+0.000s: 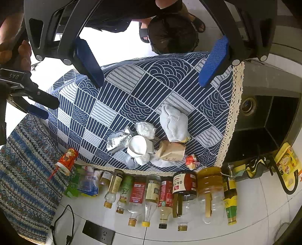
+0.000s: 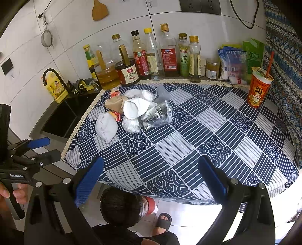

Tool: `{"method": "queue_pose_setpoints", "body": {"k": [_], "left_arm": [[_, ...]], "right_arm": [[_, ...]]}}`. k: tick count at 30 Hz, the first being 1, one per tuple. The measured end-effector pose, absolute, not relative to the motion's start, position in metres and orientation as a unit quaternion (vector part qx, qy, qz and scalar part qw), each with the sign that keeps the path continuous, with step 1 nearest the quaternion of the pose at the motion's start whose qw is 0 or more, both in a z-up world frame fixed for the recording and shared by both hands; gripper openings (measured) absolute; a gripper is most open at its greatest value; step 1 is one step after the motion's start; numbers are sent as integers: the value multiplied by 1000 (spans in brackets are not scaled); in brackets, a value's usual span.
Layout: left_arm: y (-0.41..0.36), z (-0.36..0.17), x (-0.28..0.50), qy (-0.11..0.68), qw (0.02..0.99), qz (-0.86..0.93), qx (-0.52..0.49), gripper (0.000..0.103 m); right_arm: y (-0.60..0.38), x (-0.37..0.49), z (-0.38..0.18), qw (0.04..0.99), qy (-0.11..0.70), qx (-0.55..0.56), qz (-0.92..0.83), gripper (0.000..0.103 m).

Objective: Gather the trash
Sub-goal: 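Grasp the white knit cloth bundle with the left tool while the right tool grasps the foil roll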

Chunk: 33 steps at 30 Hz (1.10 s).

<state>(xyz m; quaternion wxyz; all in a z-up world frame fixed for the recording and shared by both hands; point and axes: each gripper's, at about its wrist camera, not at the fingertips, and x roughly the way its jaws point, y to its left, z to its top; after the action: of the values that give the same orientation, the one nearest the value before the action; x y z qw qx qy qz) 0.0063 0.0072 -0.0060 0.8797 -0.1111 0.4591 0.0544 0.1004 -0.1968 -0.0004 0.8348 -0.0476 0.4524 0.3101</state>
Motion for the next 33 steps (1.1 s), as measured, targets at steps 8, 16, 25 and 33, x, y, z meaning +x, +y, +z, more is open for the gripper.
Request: {"method": "queue_pose_setpoints", "body": {"k": [8,16,25,33], "left_arm": [[11,-11,8,462,878,54,-117,97],[24,-23,23,470,870,51,-141,97],[42,-38,51,472,868,59,-144,97],[60,-69,80,495,854,53,-148,97]], "right_arm": [[-195,104,-3,832,454,-46,315,99],[-183,122,-9,832,450,-43,321,99],[-166,159,-28,825,463,-37,322,99],[-153,197,-60,812,494,-33,308,99]]}}
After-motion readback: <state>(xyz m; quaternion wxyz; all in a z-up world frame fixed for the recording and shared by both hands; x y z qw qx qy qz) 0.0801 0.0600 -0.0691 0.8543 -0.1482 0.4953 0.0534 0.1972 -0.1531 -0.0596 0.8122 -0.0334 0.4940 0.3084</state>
